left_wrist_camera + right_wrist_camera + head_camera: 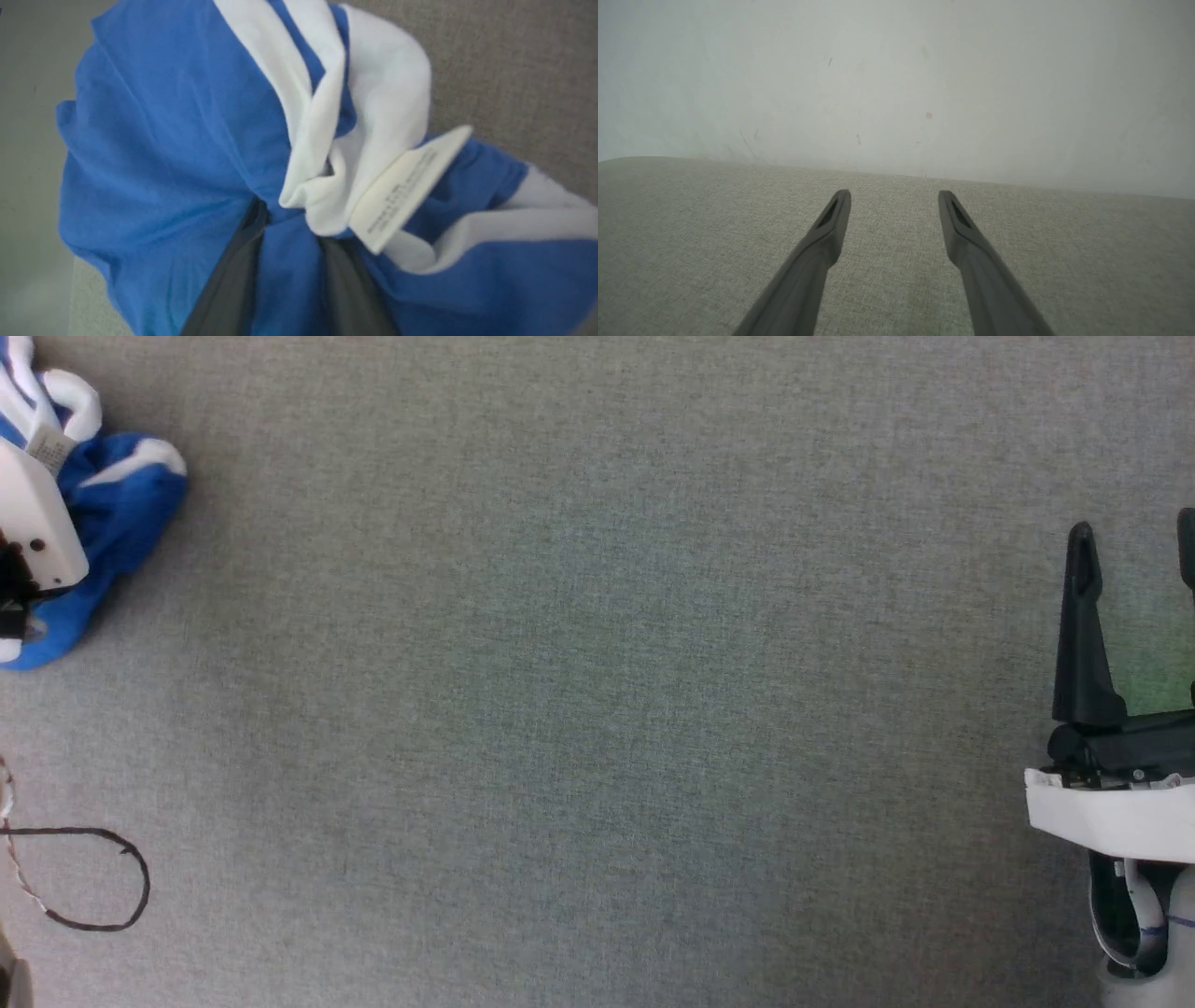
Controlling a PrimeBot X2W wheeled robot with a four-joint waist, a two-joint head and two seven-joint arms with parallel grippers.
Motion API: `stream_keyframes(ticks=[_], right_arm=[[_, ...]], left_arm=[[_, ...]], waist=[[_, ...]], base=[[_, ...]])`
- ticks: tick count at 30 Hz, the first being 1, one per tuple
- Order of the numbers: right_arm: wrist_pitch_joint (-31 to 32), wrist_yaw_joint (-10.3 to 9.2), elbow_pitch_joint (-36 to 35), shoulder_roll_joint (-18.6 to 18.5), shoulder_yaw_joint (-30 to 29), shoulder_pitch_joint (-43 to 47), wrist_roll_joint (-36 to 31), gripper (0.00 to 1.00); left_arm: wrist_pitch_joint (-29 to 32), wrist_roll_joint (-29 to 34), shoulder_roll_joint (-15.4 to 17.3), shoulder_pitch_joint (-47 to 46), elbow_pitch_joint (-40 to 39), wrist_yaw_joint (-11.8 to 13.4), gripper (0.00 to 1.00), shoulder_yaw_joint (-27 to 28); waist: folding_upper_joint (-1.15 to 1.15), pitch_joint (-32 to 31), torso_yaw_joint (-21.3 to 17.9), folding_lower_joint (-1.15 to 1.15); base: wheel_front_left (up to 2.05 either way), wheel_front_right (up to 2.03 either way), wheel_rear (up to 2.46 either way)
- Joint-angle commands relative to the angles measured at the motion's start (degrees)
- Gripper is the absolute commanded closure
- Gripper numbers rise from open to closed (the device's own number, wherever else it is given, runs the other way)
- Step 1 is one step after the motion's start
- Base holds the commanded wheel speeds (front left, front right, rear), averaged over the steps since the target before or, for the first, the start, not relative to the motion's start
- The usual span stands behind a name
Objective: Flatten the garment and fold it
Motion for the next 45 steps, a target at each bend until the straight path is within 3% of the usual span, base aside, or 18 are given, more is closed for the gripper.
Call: stream_keyframes(ticks=[1,6,14,21,28,36,45], right_arm=[[-0.55,-0.11,-0.14,-0.06,0.11,-0.78,0.38,0.0],[-1.15,-0.11,0.71,0.53,0.34,0.3,1.16,0.0],[-1.89,-0.12,2.25,0.94,0.23,3.38,3.51,0.0],[-1.89,-0.12,3.54,0.96,0.73,5.22,6.93,0.0],[-1.89,-0.12,4.38,0.96,1.7,6.31,8.96,0.0],[-1.89,-0.12,5.04,0.97,1.47,7.67,10.31,0.0],[-1.89,-0.12,5.56,0.97,1.25,8.18,10.92,0.0]], left_arm=[[-0.15,-0.88,0.58,-0.61,1.86,-0.5,1.0,-1.2],[-5.58,-1.72,4.51,-5.82,1.25,-0.83,1.0,-3.9],[-8.98,-3.23,6.57,-14.31,-4.9,-1.22,1.0,-16.37],[-10.62,-5.63,3.06,-17.89,-14.55,-1.23,1.0,-29.58],[-11.18,-8.27,-1.92,-16.87,-20.49,-1.23,1.0,-38.62],[-13.54,-11.55,-7.23,-8.89,-24.38,-1.23,1.0,-49.11],[-13.32,-15.31,-9.44,2.4,-22.46,-1.23,1.0,-65.3]], waist=[[0.0,-1.36,-0.29,-0.01],[0.0,-6.03,-0.76,-0.01],[0.0,-14.19,-1.74,-0.01],[0.0,-20.21,-6.13,-0.01],[0.0,-22.83,-13.69,-0.01],[0.0,-23.56,-21.0,-0.01],[0.0,-23.54,-23.44,-0.01]], base=[[0.0,0.0,0.0],[0.0,0.0,0.0],[0.0,0.0,0.0],[0.0,0.0,0.0],[0.0,0.0,0.0],[0.0,0.0,0.0],[0.0,0.0,0.0]])
